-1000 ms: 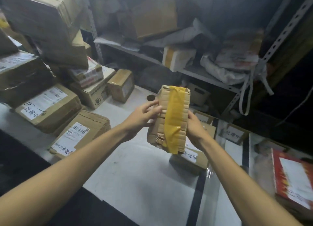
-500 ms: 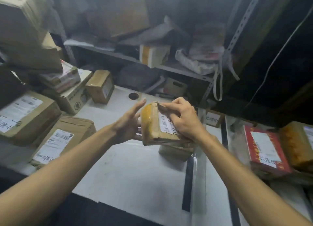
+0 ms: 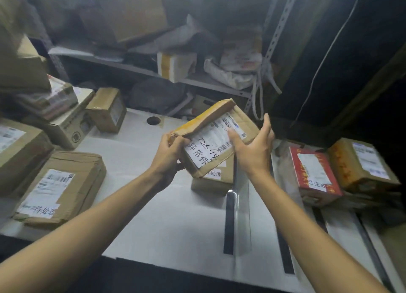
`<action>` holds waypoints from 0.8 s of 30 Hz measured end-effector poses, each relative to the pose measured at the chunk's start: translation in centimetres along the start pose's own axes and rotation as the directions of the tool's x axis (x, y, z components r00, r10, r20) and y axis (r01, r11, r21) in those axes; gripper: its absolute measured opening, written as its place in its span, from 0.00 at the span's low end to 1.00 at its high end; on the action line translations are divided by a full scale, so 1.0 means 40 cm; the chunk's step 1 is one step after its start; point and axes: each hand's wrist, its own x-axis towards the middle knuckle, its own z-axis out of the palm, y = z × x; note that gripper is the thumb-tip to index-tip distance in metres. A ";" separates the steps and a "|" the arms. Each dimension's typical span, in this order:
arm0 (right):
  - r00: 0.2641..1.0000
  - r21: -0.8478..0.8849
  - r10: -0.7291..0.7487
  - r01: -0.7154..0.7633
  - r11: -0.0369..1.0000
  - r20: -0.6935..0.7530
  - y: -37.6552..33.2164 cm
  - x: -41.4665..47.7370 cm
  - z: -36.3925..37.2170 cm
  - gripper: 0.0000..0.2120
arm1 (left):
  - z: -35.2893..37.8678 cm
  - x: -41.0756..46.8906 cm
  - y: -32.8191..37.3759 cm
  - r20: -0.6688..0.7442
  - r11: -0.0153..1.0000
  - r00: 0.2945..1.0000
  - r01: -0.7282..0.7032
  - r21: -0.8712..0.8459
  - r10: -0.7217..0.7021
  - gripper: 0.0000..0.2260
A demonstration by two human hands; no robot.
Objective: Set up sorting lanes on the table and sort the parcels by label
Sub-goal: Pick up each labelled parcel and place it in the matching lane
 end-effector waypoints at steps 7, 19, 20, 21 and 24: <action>0.954 0.558 0.134 -0.267 0.786 0.268 -0.002 0.020 -0.072 0.12 | 0.067 -0.032 -0.039 0.156 0.992 0.988 0.000 0.128 -0.020 0.26; 0.874 0.454 0.036 -0.287 0.843 0.485 0.166 0.076 -0.245 0.26 | 0.273 -0.056 -0.086 0.275 0.977 0.961 -0.064 0.203 0.006 0.31; 0.871 0.450 0.039 -0.291 0.844 0.489 0.180 0.082 -0.262 0.27 | 0.290 -0.058 -0.098 0.268 0.977 0.963 -0.057 0.207 -0.001 0.28; 0.870 0.441 0.041 -0.289 0.850 0.491 0.192 0.086 -0.278 0.27 | 0.307 -0.062 -0.110 0.264 0.977 0.964 -0.047 0.206 -0.010 0.26; 0.859 0.405 0.043 -0.284 0.869 0.510 0.232 0.105 -0.323 0.26 | 0.358 -0.065 -0.145 0.241 0.980 0.970 -0.005 0.201 -0.045 0.24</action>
